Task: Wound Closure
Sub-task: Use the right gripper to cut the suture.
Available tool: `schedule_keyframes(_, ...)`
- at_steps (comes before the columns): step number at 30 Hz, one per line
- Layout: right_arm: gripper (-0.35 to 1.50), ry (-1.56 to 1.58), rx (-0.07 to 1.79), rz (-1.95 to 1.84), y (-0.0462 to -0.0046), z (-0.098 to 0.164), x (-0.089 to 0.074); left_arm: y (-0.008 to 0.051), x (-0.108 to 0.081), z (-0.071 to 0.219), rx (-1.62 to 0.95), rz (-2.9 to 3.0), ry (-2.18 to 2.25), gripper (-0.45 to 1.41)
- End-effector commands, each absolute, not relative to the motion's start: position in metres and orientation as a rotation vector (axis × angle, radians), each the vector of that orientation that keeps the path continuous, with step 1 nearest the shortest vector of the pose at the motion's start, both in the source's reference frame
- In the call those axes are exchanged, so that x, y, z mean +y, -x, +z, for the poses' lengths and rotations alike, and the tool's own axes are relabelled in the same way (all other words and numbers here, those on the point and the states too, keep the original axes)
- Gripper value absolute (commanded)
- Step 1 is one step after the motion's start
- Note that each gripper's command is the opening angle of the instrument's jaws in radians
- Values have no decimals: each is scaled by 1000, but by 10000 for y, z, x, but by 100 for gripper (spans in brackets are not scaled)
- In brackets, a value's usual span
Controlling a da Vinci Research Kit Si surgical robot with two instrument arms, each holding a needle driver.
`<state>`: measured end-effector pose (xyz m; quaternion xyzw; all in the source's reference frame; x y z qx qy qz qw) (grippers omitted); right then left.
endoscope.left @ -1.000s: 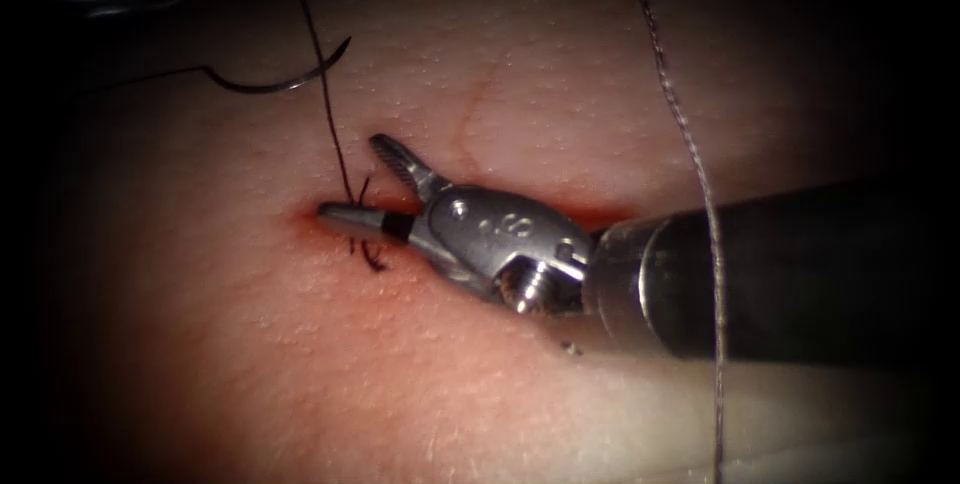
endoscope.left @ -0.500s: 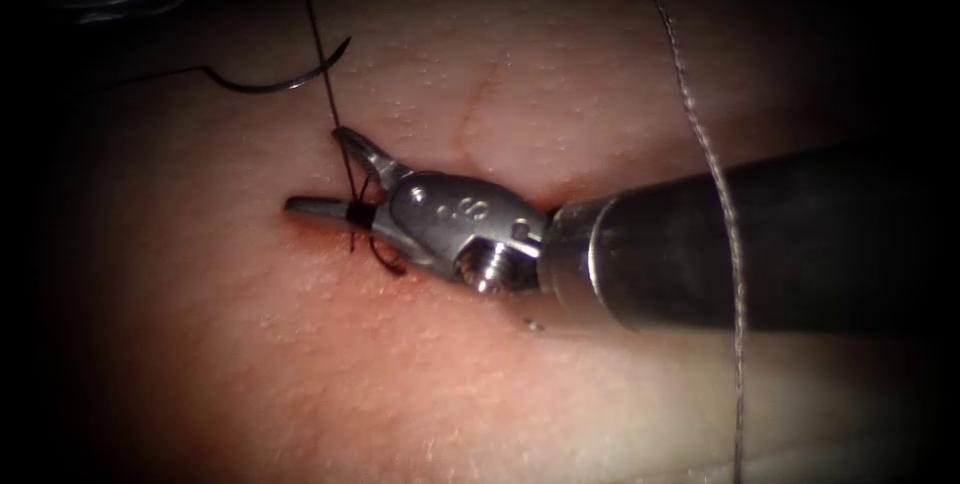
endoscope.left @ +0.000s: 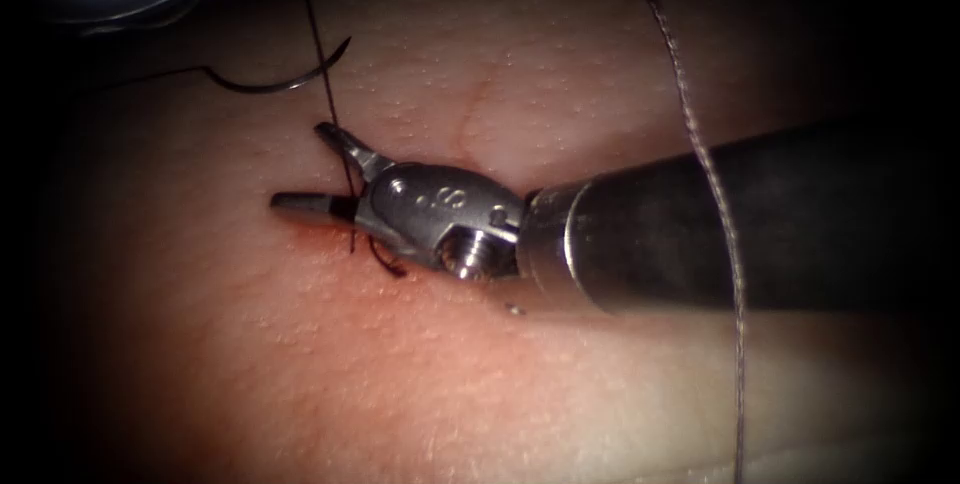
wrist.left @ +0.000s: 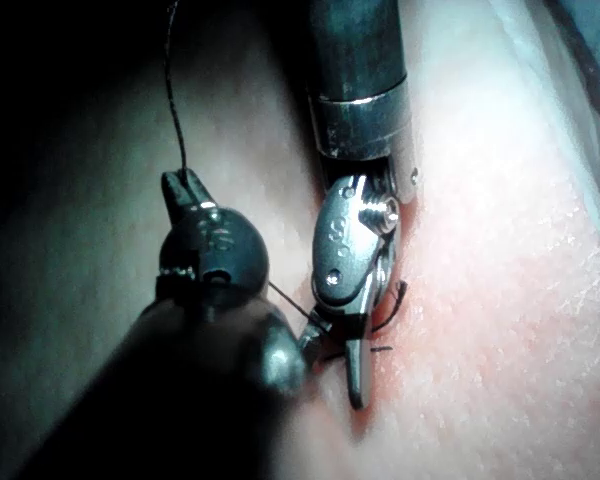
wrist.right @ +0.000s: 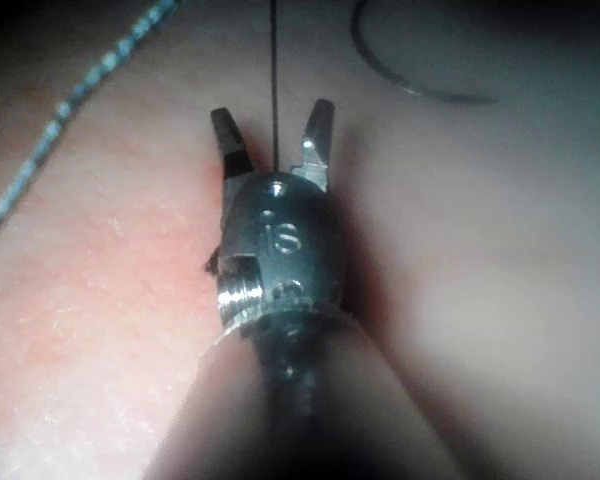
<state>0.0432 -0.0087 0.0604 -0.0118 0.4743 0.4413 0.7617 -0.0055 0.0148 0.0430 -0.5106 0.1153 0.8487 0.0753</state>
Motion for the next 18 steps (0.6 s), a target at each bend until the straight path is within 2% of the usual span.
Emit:
schedule_keyframes(1, 125, 27, 1033, 961, -440, 609, -87, 60, 151, 435, 349, 2545, 1534, -45)
schedule_keyframes(13, 116, 21, 1040, 952, -452, 612, -81, 60, 151, 435, 348, 2544, 1539, -45)
schedule_keyframes(18, 101, 22, 1039, 955, -455, 612, -79, 60, 150, 435, 348, 2543, 1544, -45)
